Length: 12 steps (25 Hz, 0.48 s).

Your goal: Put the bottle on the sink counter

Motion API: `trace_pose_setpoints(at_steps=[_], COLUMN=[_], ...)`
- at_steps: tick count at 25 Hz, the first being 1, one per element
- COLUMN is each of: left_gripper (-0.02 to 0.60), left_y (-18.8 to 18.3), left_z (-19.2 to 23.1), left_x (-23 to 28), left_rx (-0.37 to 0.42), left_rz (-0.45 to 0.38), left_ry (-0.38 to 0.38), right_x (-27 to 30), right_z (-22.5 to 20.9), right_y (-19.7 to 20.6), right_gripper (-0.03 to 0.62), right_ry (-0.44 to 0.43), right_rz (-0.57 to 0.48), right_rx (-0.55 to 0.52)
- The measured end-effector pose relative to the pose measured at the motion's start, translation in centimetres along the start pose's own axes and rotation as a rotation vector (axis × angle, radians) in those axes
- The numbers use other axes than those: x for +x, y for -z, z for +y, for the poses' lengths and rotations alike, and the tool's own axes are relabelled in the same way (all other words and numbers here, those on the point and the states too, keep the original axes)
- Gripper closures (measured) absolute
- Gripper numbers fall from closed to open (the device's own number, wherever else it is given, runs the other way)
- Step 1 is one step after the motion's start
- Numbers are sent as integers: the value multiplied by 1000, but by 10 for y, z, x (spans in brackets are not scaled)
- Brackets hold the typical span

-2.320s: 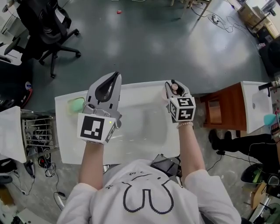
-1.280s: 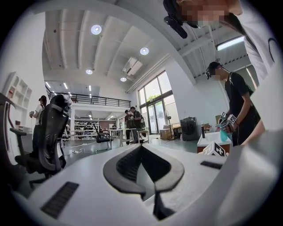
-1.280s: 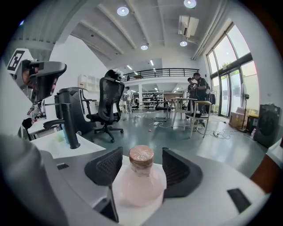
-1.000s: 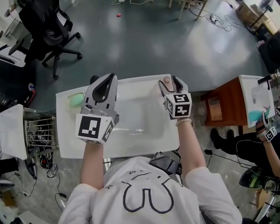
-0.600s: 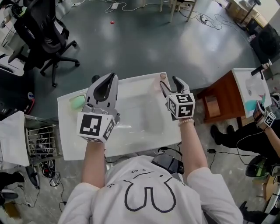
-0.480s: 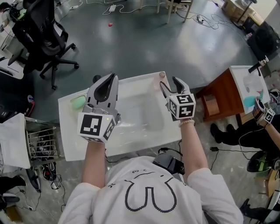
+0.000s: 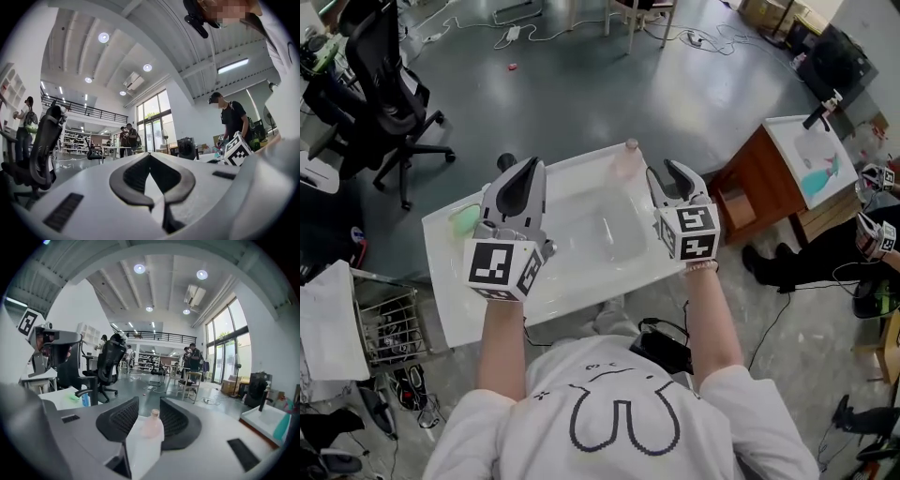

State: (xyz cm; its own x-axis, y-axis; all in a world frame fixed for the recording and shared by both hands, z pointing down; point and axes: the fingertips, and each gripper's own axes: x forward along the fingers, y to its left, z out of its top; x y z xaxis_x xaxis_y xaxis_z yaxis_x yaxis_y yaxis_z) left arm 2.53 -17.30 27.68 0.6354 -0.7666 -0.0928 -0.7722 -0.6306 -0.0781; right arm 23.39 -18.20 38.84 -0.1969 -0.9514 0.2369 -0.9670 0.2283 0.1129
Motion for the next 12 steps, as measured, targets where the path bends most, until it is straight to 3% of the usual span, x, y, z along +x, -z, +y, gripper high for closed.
trace_pose_setpoints(at_steps=[7, 12], left_gripper=[572, 572], left_y=[-13, -23], left_z=[-8, -16], left_x=[-27, -41], left_rx=[-7, 2], left_rz=[-33, -53], left_ry=[27, 49], right_x=[-63, -102], right_z=[19, 30], right_y=[-37, -48], right_gripper=[557, 565], right_ry=[82, 105], right_rz=[-77, -99], right_rx=[-17, 49])
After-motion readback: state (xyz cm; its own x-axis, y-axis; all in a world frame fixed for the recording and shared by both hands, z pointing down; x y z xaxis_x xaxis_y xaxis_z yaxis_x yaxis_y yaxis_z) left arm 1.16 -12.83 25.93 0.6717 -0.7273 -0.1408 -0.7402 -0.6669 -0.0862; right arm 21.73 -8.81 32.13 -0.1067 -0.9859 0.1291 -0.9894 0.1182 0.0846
